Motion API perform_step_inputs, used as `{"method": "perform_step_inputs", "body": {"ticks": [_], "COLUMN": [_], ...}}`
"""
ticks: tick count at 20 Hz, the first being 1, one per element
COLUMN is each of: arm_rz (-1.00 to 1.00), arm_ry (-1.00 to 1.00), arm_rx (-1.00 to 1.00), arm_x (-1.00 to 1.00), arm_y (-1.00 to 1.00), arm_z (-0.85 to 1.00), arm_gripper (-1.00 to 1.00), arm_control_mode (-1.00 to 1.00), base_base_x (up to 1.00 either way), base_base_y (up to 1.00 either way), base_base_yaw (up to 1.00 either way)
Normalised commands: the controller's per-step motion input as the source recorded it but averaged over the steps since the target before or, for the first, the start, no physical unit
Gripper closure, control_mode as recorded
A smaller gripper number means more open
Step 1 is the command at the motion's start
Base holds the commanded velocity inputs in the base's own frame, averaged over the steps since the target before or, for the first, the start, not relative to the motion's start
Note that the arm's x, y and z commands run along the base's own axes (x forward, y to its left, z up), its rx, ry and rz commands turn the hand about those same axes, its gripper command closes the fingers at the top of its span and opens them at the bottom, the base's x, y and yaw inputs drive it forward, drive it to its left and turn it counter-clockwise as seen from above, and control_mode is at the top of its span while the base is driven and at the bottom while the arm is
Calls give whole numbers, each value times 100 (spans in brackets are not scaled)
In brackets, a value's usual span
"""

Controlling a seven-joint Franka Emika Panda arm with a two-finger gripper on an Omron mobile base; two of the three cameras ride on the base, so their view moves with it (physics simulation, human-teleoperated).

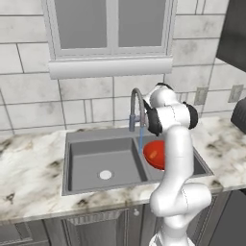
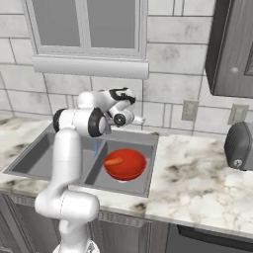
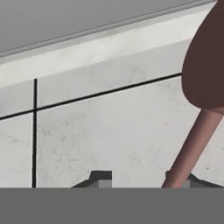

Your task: Pick the carrot from the cabinet and place it in the bowl. Then pick the bowl and place it in the sink. Then turn on the sink facuet.

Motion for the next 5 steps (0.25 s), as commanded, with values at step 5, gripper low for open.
{"method": "perform_step_inputs", "body": {"ticks": [5], "arm_rz": [-12], "arm_ry": [0], "arm_rx": [4], "arm_x": [-32], "arm_y": [-46], "arm_z": [-27], "arm_gripper": [100], "arm_control_mode": [-100], "base_base_x": [0], "base_base_y": [0], "base_base_yaw": [0]}}
